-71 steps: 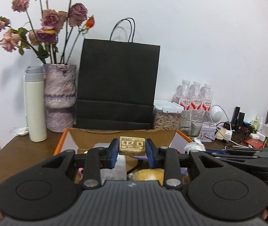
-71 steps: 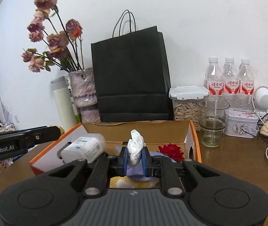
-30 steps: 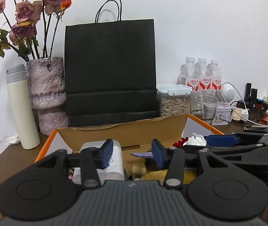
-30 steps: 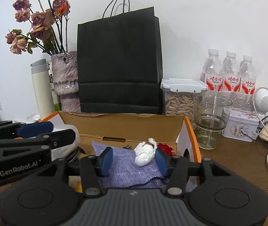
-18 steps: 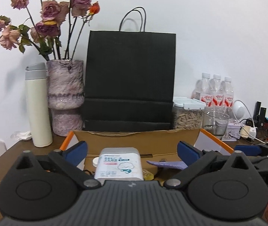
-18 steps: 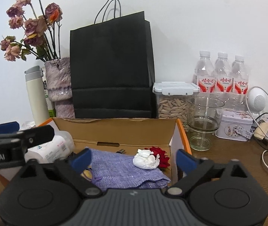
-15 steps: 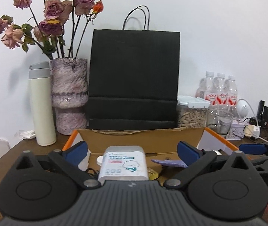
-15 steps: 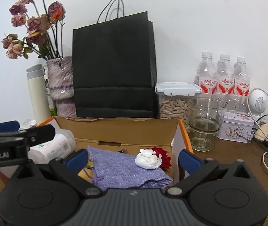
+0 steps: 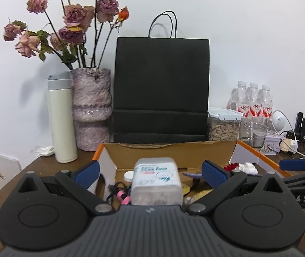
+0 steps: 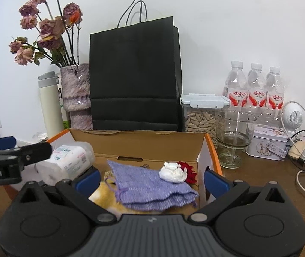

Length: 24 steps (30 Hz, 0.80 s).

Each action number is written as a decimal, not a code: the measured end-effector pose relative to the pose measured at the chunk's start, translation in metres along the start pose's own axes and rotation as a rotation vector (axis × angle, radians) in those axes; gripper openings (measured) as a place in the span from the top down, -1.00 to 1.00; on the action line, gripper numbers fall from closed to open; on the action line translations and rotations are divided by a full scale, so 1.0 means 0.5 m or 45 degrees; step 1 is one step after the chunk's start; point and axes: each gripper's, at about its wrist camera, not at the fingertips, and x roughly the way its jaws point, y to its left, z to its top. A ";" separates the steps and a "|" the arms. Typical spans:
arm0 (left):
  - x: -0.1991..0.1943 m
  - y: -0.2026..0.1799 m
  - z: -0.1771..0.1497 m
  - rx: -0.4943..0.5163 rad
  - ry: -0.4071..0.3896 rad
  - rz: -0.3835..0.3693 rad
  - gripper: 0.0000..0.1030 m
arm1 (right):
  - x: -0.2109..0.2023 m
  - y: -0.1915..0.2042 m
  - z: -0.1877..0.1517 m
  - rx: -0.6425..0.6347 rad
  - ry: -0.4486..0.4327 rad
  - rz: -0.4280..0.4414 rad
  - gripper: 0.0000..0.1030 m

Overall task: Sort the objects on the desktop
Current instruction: 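Withdraw both tools from the box toward the remaining white caps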

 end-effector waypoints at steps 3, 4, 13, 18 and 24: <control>-0.028 0.010 -0.010 0.002 0.006 0.011 -1.00 | -0.024 -0.001 -0.013 0.003 0.010 0.005 -1.00; -0.035 0.013 -0.013 0.004 0.009 0.012 -1.00 | -0.032 0.000 -0.018 -0.001 0.015 0.007 -1.00; -0.101 0.036 -0.053 -0.004 0.071 0.017 -1.00 | -0.115 0.032 -0.072 -0.103 0.044 -0.019 -1.00; -0.138 0.039 -0.071 -0.001 0.087 -0.008 -1.00 | -0.149 0.039 -0.097 -0.110 0.100 -0.029 -1.00; -0.154 0.033 -0.109 0.028 0.192 -0.034 -1.00 | -0.165 0.057 -0.134 -0.143 0.216 -0.044 -1.00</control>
